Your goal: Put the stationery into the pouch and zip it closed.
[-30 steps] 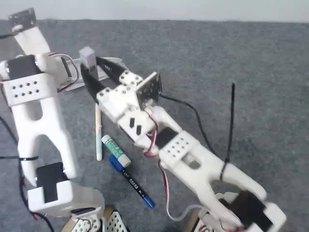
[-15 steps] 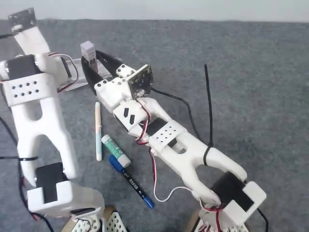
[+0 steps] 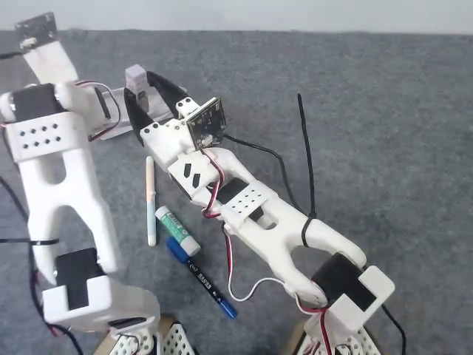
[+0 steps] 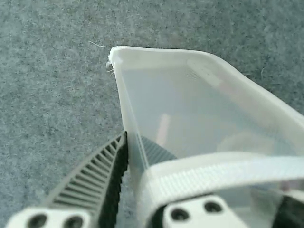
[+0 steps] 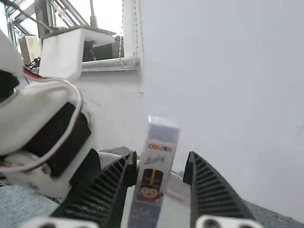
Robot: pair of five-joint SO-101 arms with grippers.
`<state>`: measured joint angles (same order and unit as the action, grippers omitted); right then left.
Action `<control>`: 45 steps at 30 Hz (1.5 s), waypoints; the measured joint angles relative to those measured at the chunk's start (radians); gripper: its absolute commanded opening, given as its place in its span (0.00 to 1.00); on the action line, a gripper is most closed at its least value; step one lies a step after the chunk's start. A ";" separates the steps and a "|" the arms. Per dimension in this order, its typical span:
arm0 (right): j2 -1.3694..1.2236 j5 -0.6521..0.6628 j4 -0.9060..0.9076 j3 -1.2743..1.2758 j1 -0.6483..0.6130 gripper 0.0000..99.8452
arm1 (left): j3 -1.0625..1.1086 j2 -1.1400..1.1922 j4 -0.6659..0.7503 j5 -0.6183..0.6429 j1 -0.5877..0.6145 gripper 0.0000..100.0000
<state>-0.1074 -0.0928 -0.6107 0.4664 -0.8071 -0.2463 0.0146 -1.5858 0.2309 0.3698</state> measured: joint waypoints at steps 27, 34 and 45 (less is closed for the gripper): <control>0.269 -0.003 0.245 0.043 0.002 0.12 | 0.000 0.000 0.000 -0.002 0.000 0.01; 0.402 -0.003 0.546 0.043 0.002 0.12 | 0.000 0.000 0.000 -0.002 0.000 0.01; 0.609 -0.178 1.103 0.043 -0.003 0.12 | 0.000 0.000 0.000 0.002 0.083 0.01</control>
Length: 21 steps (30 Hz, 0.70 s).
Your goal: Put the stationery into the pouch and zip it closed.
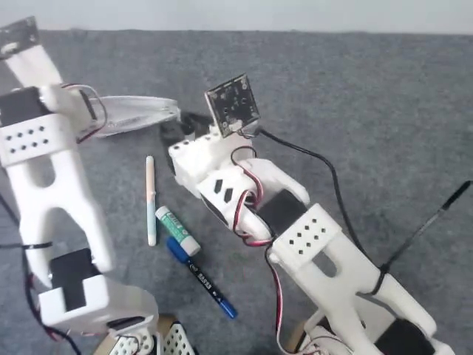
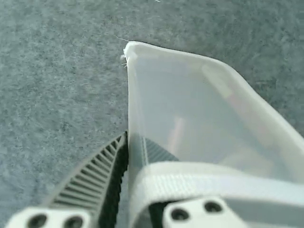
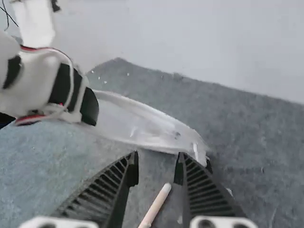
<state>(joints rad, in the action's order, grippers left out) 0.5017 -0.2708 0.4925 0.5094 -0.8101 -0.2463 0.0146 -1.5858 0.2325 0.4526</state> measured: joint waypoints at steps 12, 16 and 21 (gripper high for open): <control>-0.249 -0.021 0.058 0.000 -0.092 0.12 | -0.023 0.000 0.000 0.044 0.123 0.01; -0.324 -0.014 0.032 0.000 -0.106 0.12 | -0.028 0.000 0.000 0.054 0.189 0.01; -0.402 0.018 0.028 0.000 -0.138 0.12 | -0.028 0.000 0.000 0.072 0.198 0.01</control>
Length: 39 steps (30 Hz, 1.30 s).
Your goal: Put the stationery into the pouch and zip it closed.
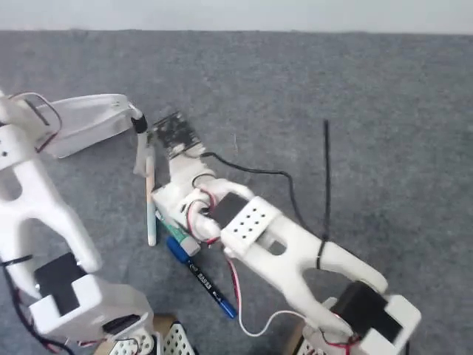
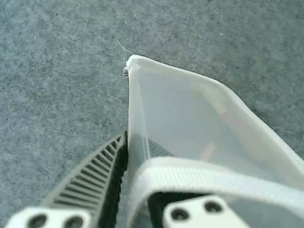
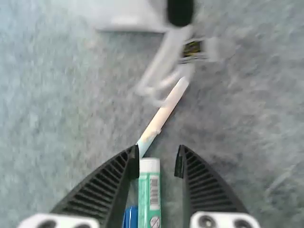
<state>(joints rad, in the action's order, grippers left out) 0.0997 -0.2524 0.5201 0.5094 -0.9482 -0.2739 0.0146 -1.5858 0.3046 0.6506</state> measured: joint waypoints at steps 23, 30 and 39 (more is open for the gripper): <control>-0.446 0.035 0.262 -0.350 -0.046 0.12 | 0.000 0.000 0.000 0.000 0.054 0.01; -0.509 0.055 0.264 -0.368 -0.046 0.12 | 0.000 0.000 0.000 0.000 0.054 0.01; -0.517 0.166 0.311 -0.385 -0.041 0.02 | 0.002 0.000 0.049 0.000 0.054 0.01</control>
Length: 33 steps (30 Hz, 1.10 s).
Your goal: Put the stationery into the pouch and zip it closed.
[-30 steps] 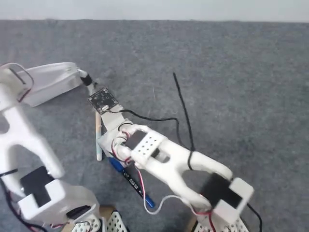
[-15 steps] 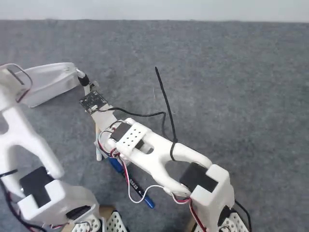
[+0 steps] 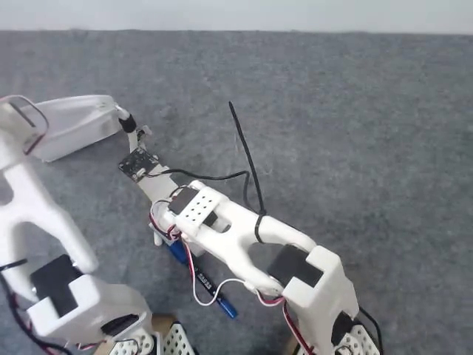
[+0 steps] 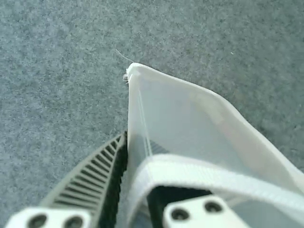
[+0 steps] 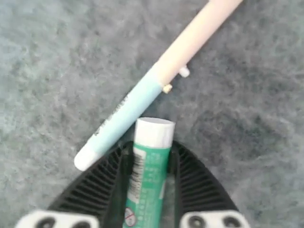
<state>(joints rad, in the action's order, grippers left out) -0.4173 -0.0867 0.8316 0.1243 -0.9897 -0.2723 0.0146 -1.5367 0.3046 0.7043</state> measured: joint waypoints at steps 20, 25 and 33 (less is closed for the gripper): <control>0.302 0.002 0.281 -0.006 -0.002 0.01 | 0.000 0.000 0.000 0.041 -0.069 0.01; 0.414 0.002 0.281 0.025 -0.002 0.01 | 0.000 0.000 0.000 0.054 -0.110 0.01; 0.658 0.002 0.092 0.258 0.014 0.01 | 0.000 0.000 0.000 0.055 -0.226 0.01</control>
<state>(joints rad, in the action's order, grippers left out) 0.2409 -0.0852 0.9237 0.3821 -0.9759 -0.2723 0.0146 -1.5367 0.3598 0.4787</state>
